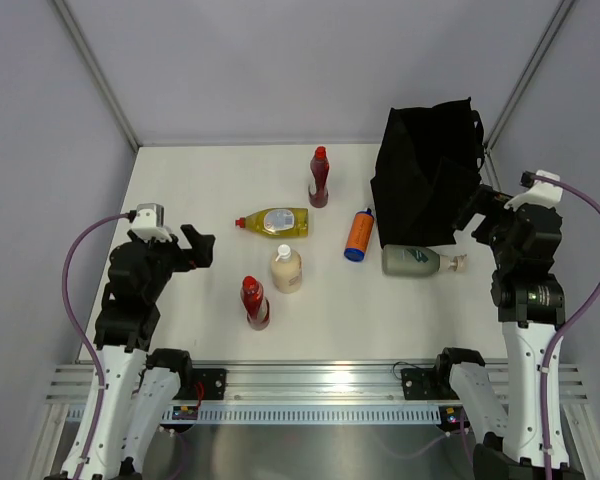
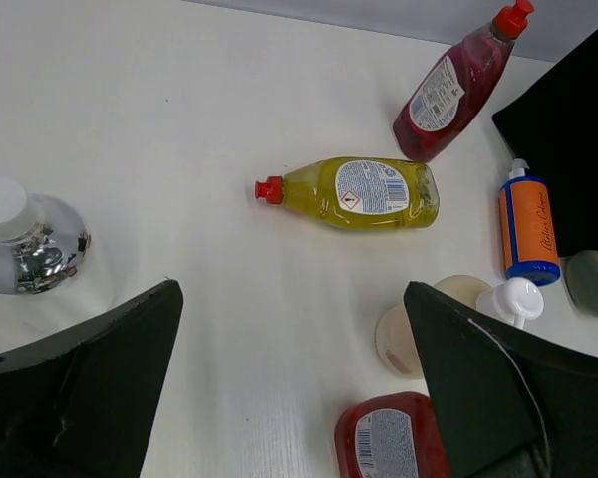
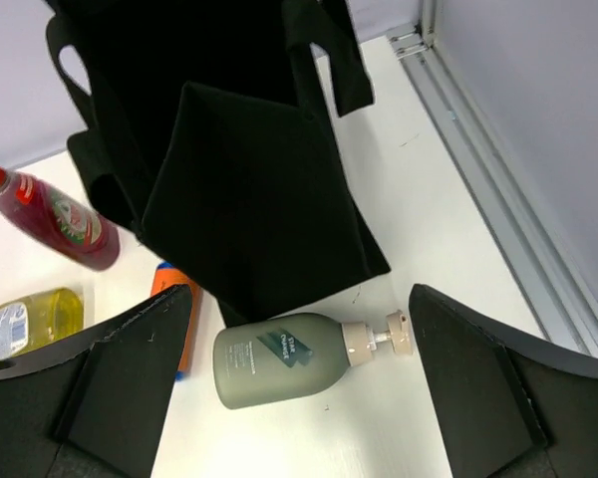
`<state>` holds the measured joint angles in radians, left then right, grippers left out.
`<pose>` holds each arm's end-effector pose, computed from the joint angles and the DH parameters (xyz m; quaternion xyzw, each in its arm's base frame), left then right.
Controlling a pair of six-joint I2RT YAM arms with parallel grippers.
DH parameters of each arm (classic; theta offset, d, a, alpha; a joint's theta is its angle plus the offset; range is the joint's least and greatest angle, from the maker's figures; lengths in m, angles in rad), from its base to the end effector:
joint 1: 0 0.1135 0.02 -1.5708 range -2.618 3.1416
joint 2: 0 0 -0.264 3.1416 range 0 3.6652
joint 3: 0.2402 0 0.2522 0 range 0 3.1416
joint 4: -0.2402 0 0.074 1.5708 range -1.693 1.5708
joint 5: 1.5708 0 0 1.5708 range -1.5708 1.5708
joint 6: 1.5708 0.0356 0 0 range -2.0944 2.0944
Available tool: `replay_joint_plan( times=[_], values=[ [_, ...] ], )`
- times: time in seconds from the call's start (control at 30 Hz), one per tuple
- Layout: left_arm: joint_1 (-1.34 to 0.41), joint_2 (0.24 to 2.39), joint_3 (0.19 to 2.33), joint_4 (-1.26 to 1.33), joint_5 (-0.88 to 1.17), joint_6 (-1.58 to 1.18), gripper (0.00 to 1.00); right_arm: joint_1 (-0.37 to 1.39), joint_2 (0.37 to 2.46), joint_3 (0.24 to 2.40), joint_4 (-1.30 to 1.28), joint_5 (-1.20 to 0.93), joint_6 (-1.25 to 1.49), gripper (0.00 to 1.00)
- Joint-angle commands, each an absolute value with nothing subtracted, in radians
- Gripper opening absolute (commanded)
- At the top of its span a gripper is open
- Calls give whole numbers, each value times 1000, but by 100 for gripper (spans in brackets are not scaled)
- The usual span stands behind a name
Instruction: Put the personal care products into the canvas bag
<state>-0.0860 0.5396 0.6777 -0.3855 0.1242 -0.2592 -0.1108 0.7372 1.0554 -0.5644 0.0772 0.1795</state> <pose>0.1330 -0.0159 0.3155 -0.0301 0.7878 -0.1536 0.5958 0.1434 -0.0187 0.3979 0.1375 0.7763 -0.0093 0.6152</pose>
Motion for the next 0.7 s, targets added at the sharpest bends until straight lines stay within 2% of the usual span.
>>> replay_joint_plan(
  times=[0.0, 0.03, 0.1, 0.13, 0.17, 0.2, 0.3, 0.47, 0.6, 0.67],
  values=[
    [-89, 549, 683, -324, 144, -242, 99, -114, 730, 1048, -537, -71, 76, 99],
    [-89, 551, 683, -322, 146, -242, 99, -114, 730, 1042, -569, -229, 31, 100],
    [-92, 555, 683, -322, 153, -242, 99, -114, 736, 1037, -647, -445, -246, 99],
    [-94, 557, 681, -319, 155, -242, 99, -114, 761, 1052, -833, -727, -400, 99],
    [-95, 558, 681, -318, 163, -242, 99, -114, 779, 1066, -967, -830, -779, 99],
    [-95, 563, 681, -318, 166, -242, 99, -110, 799, 1074, -1048, -872, -873, 99],
    [-95, 577, 684, -322, 173, -242, 99, -110, 839, 1049, -1109, -822, -1007, 100],
    [-95, 592, 690, -330, 181, -242, 99, -110, 798, 922, -1068, -713, -1234, 100],
    [-97, 600, 687, -319, 186, -245, 99, -106, 856, 850, -1026, -637, -1321, 100],
    [-98, 607, 687, -319, 196, -245, 99, -75, 899, 793, -901, -554, -1284, 100]
  ],
)
